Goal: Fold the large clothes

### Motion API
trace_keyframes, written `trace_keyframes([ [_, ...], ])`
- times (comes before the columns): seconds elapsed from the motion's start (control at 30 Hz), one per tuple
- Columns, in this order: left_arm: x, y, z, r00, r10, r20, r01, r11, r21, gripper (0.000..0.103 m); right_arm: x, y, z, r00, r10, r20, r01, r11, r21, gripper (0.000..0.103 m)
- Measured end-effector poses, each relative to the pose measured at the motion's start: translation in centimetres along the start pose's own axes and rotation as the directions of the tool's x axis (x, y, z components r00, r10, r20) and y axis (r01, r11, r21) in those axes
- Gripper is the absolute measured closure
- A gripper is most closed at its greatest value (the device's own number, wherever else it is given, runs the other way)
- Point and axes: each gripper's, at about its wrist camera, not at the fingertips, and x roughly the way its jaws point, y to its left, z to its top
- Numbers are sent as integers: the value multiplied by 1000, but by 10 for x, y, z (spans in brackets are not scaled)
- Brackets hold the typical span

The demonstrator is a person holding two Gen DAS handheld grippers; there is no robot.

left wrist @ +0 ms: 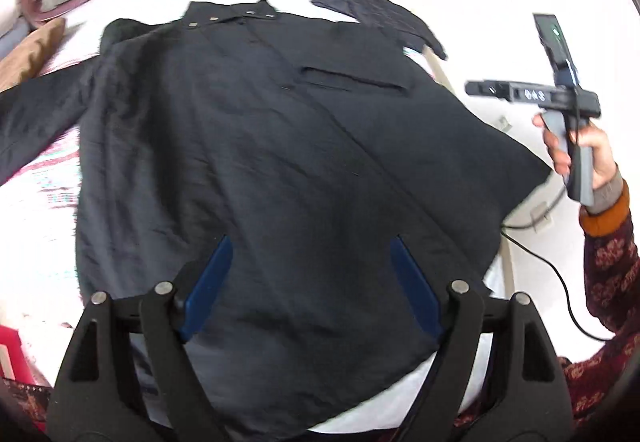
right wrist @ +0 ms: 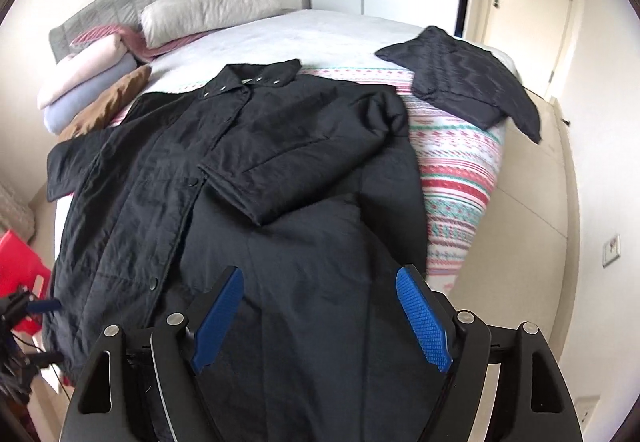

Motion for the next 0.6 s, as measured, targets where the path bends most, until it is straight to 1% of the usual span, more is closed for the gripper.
trace_keyframes([
  [0.07,1,41,19,994,106,-17,-107,992,-66,20,24,21,18,999,21,-26,-23,998,-66,23],
  [0.13,5,81,43,980,194,-39,-197,975,-102,20,45,35,40,998,33,-48,-38,993,-114,23],
  [0.2,16,122,70,961,271,-52,-274,957,-93,20,66,38,67,997,38,-71,-47,990,-130,23],
  [0.27,28,155,104,935,350,-56,-353,933,-67,20,88,33,100,995,43,-91,-54,991,-123,23],
  [0.3,32,172,120,927,373,-52,-375,926,-50,20,97,28,116,995,41,-94,-52,992,-119,23],
  [0.37,49,203,157,924,382,-36,-383,924,-24,20,119,18,154,996,18,-83,-28,992,-127,23],
  [0.47,88,241,218,928,373,-17,-374,927,-12,20,156,2,207,998,-19,-66,8,987,-159,23],
  [0.53,115,257,251,938,347,-15,-347,937,-33,20,189,-8,237,996,-44,-82,29,983,-180,23],
  [0.6,138,273,279,958,287,-9,-287,954,-89,20,225,-17,261,991,-75,-112,51,978,-200,23],
])
